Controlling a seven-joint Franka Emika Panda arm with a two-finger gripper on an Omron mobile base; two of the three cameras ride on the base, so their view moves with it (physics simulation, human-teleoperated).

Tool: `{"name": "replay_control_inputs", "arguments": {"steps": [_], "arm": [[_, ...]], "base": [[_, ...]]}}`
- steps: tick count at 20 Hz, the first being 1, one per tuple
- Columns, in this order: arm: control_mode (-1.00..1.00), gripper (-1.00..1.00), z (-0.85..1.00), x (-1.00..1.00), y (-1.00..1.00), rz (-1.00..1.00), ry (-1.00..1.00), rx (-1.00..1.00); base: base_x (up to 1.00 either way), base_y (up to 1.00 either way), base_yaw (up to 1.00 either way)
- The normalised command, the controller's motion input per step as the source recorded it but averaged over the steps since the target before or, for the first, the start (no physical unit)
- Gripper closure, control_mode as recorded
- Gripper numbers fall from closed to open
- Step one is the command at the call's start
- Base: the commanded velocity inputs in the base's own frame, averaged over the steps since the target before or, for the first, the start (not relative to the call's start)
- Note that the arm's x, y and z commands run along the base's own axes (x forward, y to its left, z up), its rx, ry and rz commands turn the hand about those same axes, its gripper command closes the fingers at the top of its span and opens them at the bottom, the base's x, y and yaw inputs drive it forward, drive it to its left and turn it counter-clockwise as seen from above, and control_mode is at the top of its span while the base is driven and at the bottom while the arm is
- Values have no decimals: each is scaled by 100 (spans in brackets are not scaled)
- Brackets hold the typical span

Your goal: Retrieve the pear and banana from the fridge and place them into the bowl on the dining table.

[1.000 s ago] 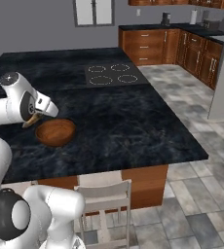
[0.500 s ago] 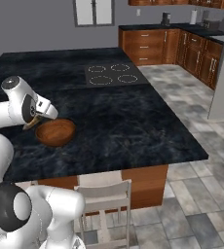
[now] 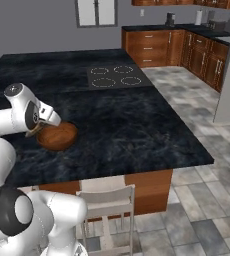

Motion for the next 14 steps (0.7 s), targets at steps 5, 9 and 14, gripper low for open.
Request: {"name": "replay_control_inputs", "arguments": {"steps": [5, 9, 14], "arm": [[-100, 100, -22, 7, 0, 0, 0, 0], [-100, 100, -26, 13, 0, 0, 0, 0], [-100, 100, -27, 26, 0, 0, -1, 0]], "base": [[0, 0, 0], [0, 0, 0], [0, 0, 0]]}}
